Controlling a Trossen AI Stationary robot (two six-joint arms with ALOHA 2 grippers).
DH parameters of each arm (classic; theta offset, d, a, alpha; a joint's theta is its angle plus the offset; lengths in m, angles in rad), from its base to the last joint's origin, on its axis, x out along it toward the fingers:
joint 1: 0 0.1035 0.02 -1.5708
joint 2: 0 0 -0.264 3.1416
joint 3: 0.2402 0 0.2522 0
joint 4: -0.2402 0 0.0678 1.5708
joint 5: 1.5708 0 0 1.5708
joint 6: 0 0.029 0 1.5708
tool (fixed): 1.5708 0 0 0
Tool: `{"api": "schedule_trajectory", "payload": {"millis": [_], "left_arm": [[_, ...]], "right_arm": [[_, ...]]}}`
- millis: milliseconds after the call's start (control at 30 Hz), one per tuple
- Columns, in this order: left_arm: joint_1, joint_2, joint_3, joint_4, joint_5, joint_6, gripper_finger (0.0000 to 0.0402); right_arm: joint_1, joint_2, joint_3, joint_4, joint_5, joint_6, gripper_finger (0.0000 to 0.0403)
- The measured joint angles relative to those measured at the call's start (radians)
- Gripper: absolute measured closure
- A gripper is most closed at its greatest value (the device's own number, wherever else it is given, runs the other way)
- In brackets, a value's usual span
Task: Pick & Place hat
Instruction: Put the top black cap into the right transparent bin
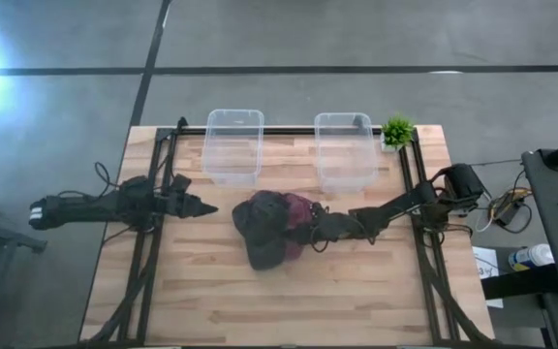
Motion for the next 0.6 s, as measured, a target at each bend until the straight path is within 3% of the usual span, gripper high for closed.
{"api": "schedule_trajectory", "payload": {"millis": [200, 433, 600], "left_arm": [[-0.076, 0.176, 0.078, -0.243, -0.017, 0.111, 0.0187], [-0.127, 0.426, 0.056, -0.133, -0.076, 0.136, 0.0188], [-0.128, 0.598, 0.055, 0.05, -0.094, 0.187, 0.0188]], "right_arm": [[0.0, 0.0, 0.031, -0.065, -0.005, -0.004, 0.0169], [0.0, 0.0, 0.069, -0.134, -0.013, -0.012, 0.0148], [0.0, 0.001, 0.119, -0.185, -0.016, -0.016, 0.015]]}}
